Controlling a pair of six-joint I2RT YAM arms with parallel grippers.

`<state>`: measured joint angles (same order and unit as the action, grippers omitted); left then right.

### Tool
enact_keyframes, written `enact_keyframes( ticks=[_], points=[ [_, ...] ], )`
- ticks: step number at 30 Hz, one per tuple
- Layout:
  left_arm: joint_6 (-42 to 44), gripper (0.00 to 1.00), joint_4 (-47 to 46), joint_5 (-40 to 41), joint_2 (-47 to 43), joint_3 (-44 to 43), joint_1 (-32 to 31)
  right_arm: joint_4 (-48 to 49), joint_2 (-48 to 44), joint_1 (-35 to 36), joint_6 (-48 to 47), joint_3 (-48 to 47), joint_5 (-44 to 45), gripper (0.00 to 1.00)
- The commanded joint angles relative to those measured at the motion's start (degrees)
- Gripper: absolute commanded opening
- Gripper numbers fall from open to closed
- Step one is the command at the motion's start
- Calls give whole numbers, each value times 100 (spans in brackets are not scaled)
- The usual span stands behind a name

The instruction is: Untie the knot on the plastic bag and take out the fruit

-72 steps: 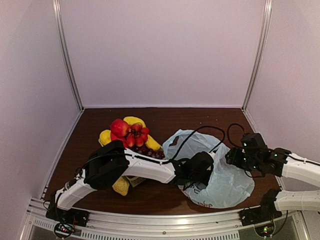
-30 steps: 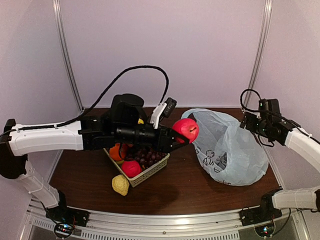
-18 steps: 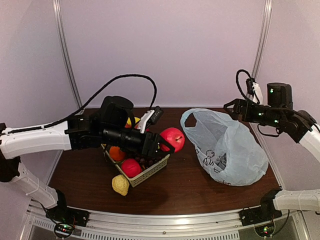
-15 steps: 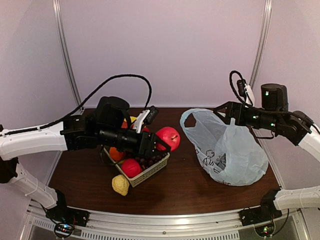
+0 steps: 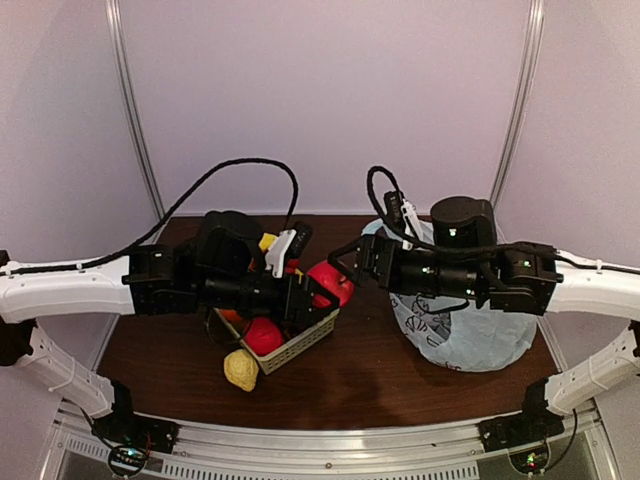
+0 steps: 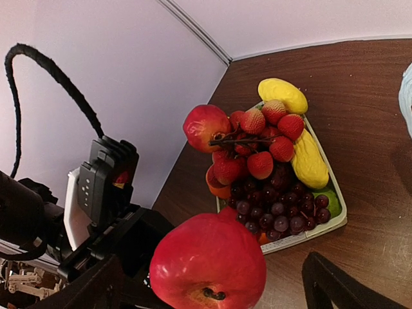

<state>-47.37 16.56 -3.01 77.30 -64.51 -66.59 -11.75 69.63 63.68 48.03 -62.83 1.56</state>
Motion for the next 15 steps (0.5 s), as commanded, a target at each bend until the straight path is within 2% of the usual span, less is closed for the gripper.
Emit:
enact_keyframes(
  ticks=[1, 13, 15],
  points=[
    [-121, 29, -484, 153, 32, 131, -37, 145, 212, 216, 335, -265, 448, 98],
    [-208, 30, -634, 205, 36, 275, -65, 396, 450, 486, 772, -40, 775, 82],
    [-222, 30, -678, 205, 21, 312, -60, 441, 496, 500, 785, -57, 749, 83]
  ],
)
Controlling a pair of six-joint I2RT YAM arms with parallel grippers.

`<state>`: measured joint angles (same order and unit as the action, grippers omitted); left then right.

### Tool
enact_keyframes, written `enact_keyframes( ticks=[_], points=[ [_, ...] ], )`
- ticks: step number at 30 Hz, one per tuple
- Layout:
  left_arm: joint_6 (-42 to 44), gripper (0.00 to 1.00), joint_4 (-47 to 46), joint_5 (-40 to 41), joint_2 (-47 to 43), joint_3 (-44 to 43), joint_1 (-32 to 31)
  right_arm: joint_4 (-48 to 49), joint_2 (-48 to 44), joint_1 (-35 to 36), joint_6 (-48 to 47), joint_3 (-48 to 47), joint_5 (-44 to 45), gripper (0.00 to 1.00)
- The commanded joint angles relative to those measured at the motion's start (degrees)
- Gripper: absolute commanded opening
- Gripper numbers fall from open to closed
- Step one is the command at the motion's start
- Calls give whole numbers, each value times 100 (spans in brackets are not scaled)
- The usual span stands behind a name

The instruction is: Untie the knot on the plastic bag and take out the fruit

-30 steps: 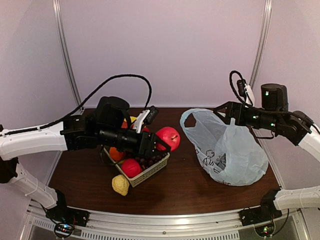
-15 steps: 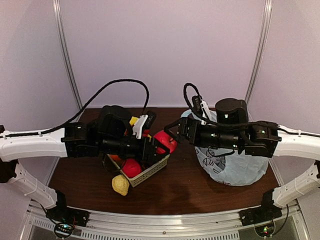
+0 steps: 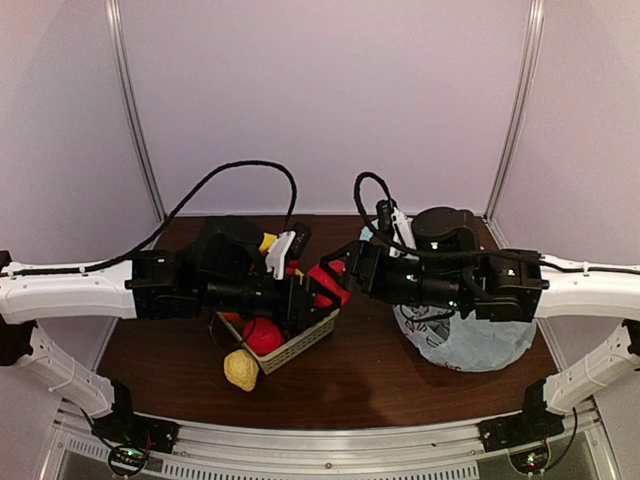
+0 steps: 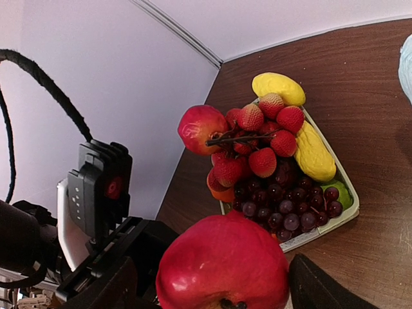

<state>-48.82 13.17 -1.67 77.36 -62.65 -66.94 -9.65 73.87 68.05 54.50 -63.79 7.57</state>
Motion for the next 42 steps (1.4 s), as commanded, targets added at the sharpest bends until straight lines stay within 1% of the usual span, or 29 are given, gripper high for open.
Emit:
enact_keyframes(
  ticks=[1, 2, 4, 9, 16, 18, 19, 20, 21, 23, 25, 27, 29, 34, 37, 42],
  points=[
    [-87, 30, -367, 215, 16, 138, -29, 233, 111, 72, 140, 11, 117, 86],
    [-90, 30, -387, 268, 16, 139, -30, 224, 149, 90, 131, -5, 99, 88],
    [-90, 30, -419, 278, 43, 120, -28, 226, 219, 132, 107, -32, 81, 90],
    [-90, 30, -471, 304, 51, 113, -30, 213, 344, 150, 190, 33, 114, 88],
    [-101, 30, -473, 290, 50, 163, -24, 329, 401, 155, 276, 182, 178, 81],
    [-108, 32, -473, 266, 51, 170, -28, 356, 388, 155, 272, 189, 202, 73],
    [-102, 35, -467, 252, 52, 170, -30, 358, 371, 156, 265, 191, 208, 72],
    [-109, 40, -460, 239, 51, 166, -29, 338, 347, 151, 258, 199, 259, 70],
    [-110, 47, -425, 230, 37, 166, -29, 298, 313, 155, 236, 211, 358, 67],
    [-38, 65, -299, 198, -10, 137, -30, 196, 222, 147, 167, 226, 526, 64],
    [72, 77, -15, 182, -64, 46, -23, 35, 102, 119, 46, 211, 718, 63],
    [241, 84, 345, 167, -142, -56, 0, -179, -11, 3, -111, 171, 844, 63],
    [397, 89, 789, -127, -273, -149, 94, -384, -159, -189, -279, 161, 909, 62],
    [807, 91, 1853, -701, -754, -393, 670, -893, -326, -855, -967, 53, 590, 57],
    [1122, 92, 2573, -1002, -973, -706, 1297, -1226, -177, -1325, -1318, -153, 75, 57],
    [1677, 92, 3411, -1224, -1245, -998, 2423, -1520, 346, -1679, -1860, -589, -589, 56]
  ],
)
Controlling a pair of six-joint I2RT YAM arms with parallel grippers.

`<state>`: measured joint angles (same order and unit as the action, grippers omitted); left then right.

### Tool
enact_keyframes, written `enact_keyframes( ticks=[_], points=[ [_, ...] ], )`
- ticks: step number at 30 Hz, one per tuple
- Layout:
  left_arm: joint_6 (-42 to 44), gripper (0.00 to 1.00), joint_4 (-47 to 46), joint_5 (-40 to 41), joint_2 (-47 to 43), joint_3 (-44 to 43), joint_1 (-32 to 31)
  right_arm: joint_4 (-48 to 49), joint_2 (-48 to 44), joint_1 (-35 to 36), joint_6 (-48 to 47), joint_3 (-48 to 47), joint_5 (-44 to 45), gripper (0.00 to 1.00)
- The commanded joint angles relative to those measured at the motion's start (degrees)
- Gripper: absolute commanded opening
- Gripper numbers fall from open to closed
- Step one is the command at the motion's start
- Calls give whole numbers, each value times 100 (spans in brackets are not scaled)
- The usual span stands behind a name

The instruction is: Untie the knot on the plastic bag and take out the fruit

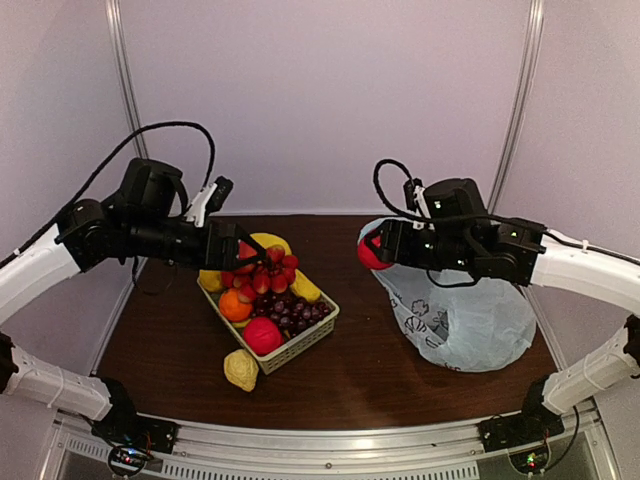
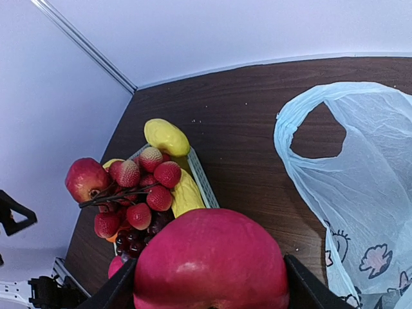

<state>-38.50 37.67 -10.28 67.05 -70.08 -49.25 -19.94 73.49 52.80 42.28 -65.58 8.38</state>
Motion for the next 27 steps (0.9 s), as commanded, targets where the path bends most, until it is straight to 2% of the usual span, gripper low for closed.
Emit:
enact_keyframes(
  ticks=[1, 5, 9, 13, 18, 27],
  points=[
    [747, 92, 1080, -389, -270, -278, 851, -549, 551, -177, -735, -532, -796, 56],
    [1168, 92, 1417, -486, -510, -159, 1759, -660, 1251, -191, -1039, -1056, -1413, 55],
    [1688, 92, 1420, -571, -861, 65, 3006, -666, 1872, -190, -1199, -1482, -1868, 54],
    [1967, 93, 1101, -108, -1117, 394, 3910, -705, 2456, -157, -1281, -1872, -2237, 52],
    [2188, 93, 458, 1347, -1417, 863, 3976, -866, 3029, -71, -1367, -2381, -2402, 52],
    [2277, 94, -369, 1814, -1903, 1914, 3976, -981, 3594, -20, -1412, -2866, -2506, 53]
  ],
)
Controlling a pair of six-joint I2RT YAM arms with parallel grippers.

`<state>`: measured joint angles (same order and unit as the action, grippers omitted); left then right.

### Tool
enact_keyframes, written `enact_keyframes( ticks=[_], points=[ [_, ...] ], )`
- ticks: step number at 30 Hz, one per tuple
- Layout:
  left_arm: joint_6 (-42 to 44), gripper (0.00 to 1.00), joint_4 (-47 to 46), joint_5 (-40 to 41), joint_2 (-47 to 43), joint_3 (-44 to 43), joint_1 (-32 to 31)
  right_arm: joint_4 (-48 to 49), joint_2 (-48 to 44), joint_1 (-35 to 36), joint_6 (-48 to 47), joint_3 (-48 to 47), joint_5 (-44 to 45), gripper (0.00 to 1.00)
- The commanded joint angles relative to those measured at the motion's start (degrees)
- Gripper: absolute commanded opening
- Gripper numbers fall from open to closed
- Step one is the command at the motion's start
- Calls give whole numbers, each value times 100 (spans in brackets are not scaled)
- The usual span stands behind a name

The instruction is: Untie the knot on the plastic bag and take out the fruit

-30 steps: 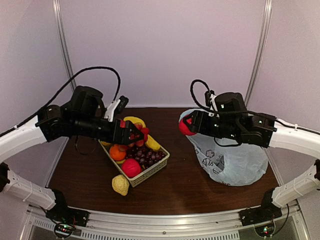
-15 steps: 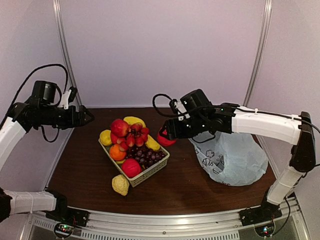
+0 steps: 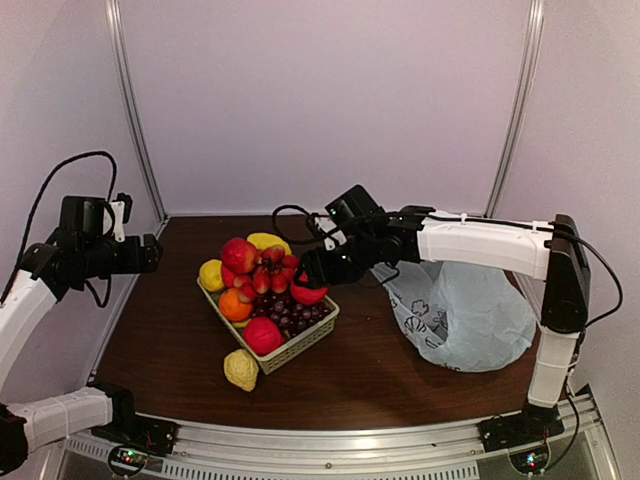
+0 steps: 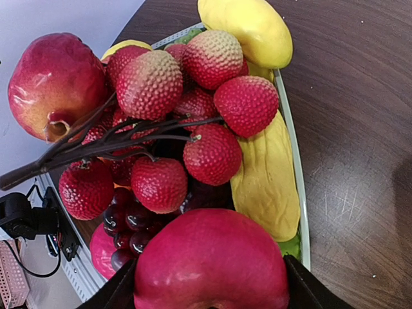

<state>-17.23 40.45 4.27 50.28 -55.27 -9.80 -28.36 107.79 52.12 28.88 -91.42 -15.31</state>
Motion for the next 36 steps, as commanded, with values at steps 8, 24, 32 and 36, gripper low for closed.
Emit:
enact_keyframes(
  ticks=[8, 24, 32, 36],
  points=[
    [188, 94, -855, 494, -430, 950, 31, -205, 365, 48, -42, -450, -97, 53],
    [242, 94, -881, 557, -435, 950, 29, -153, 586, 56, 7, -471, -95, 60],
    [242, 94, -888, 540, -440, 959, 31, -119, 522, 55, -3, -415, -25, 80],
    [252, 94, -889, 531, -440, 963, 31, -89, 498, 53, -10, -382, 13, 89]
  ],
)
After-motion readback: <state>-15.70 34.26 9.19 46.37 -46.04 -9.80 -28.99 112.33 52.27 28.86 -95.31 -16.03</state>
